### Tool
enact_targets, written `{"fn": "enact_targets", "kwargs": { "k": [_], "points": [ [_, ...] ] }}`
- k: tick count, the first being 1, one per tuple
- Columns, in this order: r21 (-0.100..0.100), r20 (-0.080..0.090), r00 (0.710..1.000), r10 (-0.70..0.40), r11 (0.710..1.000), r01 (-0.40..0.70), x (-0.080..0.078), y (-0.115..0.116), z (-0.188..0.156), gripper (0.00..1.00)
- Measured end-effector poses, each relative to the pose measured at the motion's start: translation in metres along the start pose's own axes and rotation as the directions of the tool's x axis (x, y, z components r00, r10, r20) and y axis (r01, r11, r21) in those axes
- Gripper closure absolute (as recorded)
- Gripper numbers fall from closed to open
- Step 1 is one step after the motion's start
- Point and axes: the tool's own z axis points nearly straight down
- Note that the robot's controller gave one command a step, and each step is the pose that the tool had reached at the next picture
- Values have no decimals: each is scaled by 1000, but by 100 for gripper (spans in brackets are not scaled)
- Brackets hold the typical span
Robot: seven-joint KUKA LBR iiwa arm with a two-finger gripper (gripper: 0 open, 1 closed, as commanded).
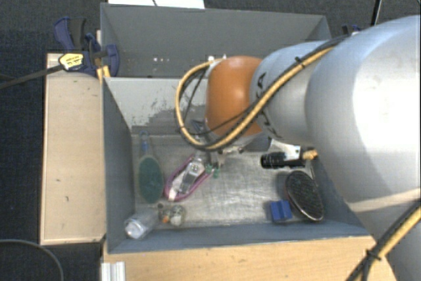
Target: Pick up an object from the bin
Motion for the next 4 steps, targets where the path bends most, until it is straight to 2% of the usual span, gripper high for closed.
{"fn": "enact_targets", "kwargs": {
  "k": [1, 2, 3, 4],
  "points": [
    [-2, 6, 997, 71, 997, -71, 5, -5, -3, 0],
    [-18, 13, 993, -113, 993, 113, 3, -11, 2, 0],
    [0, -1, 999, -54, 999, 54, -19, 1, -1, 0],
    [-1, 7, 987, -161, 987, 161, -9, -24, -11, 0]
  ]
}}
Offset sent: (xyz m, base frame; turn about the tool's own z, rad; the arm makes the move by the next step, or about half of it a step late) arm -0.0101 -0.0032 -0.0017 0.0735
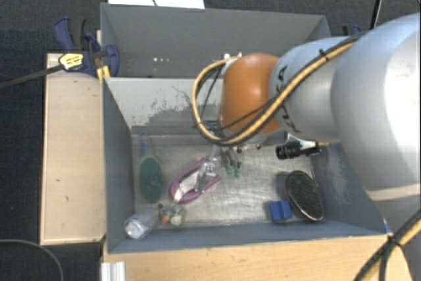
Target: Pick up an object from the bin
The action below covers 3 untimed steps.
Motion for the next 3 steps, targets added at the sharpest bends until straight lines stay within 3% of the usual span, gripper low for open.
{"fn": "enact_targets", "kwargs": {
  "k": [1, 2, 3],
  "points": [
    [6, -14, 988, -155, 988, 155, 66, -32, 10, 0],
    [4, -14, 970, -243, 970, 243, 60, -26, 28, 0],
    [3, -12, 971, -237, 971, 237, 60, -26, 27, 100]
  ]
}}
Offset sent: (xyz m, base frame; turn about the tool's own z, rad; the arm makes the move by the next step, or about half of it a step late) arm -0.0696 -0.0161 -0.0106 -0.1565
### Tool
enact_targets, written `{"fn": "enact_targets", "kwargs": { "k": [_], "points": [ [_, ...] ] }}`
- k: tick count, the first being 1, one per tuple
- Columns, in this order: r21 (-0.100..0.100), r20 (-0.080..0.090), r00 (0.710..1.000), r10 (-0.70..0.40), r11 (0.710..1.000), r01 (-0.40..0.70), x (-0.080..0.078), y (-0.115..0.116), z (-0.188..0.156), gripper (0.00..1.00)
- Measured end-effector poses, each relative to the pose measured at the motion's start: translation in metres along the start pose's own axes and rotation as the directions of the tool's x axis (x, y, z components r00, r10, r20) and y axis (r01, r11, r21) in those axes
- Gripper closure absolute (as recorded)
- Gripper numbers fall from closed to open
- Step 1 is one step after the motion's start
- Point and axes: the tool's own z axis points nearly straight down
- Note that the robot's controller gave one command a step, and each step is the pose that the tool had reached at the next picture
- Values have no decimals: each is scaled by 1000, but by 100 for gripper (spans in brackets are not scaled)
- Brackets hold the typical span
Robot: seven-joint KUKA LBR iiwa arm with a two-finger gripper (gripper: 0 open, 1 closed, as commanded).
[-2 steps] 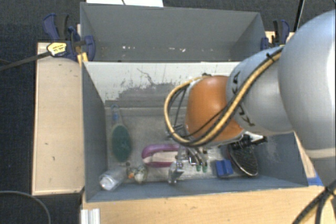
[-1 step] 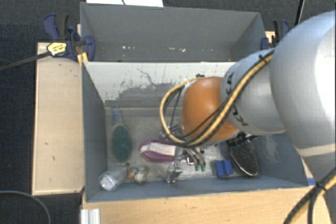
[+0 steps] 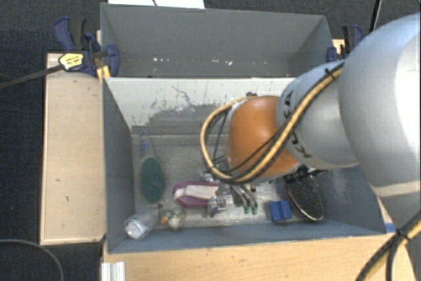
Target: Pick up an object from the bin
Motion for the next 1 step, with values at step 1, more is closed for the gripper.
{"fn": "enact_targets", "kwargs": {
  "k": [1],
  "points": [
    [0, 11, 996, -93, 996, 93, -15, 8, -149, 100]
  ]
}}
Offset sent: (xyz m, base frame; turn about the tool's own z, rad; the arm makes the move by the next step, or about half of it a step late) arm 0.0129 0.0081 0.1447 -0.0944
